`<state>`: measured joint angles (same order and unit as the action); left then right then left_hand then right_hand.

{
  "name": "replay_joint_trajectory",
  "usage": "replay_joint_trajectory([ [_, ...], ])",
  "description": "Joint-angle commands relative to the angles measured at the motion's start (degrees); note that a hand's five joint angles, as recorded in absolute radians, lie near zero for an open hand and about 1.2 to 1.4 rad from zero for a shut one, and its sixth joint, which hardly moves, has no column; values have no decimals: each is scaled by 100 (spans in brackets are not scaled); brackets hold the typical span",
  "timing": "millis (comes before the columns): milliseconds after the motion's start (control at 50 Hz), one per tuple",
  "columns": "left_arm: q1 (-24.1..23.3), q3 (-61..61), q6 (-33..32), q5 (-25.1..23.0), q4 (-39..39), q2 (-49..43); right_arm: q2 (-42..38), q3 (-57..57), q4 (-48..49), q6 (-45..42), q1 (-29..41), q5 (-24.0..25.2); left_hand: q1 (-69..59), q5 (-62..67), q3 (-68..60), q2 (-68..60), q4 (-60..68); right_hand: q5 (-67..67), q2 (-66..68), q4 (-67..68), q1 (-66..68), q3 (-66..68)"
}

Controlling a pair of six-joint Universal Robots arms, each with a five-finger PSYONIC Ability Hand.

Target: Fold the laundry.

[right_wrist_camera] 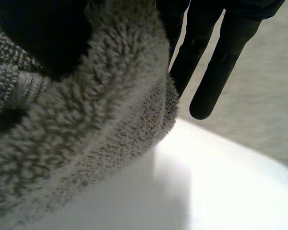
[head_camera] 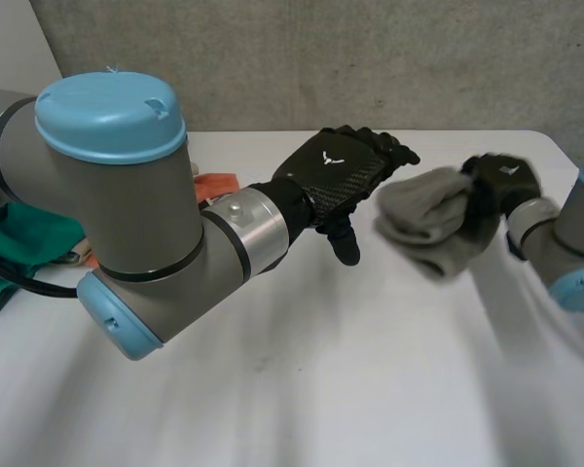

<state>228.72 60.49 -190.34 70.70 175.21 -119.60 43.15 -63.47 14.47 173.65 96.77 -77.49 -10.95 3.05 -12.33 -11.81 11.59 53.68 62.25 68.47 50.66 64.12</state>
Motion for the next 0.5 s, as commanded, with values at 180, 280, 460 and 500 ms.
replay_joint_trajectory([
  [180,-20,-72,-4,5,4,51,-2872,5053,-1103,-41,-957,-750,-11,-199,128,75,-54,1632,1775,1153,2934,1588],
  [280,-20,-46,-12,14,4,51,-3049,5345,-1192,-50,-1186,-723,-11,-199,128,75,-54,1632,1775,1153,2934,1588],
  [460,-29,-46,5,14,4,43,-3040,5187,-1271,-506,-1572,-820,-11,-199,128,75,-54,-5368,-5225,-5847,-4066,-5412],
  [500,-47,-37,5,14,4,43,-3040,5135,-1279,-761,-1678,-925,-11,-199,128,75,-54,-5368,-5225,-5847,-4066,-5412],
])
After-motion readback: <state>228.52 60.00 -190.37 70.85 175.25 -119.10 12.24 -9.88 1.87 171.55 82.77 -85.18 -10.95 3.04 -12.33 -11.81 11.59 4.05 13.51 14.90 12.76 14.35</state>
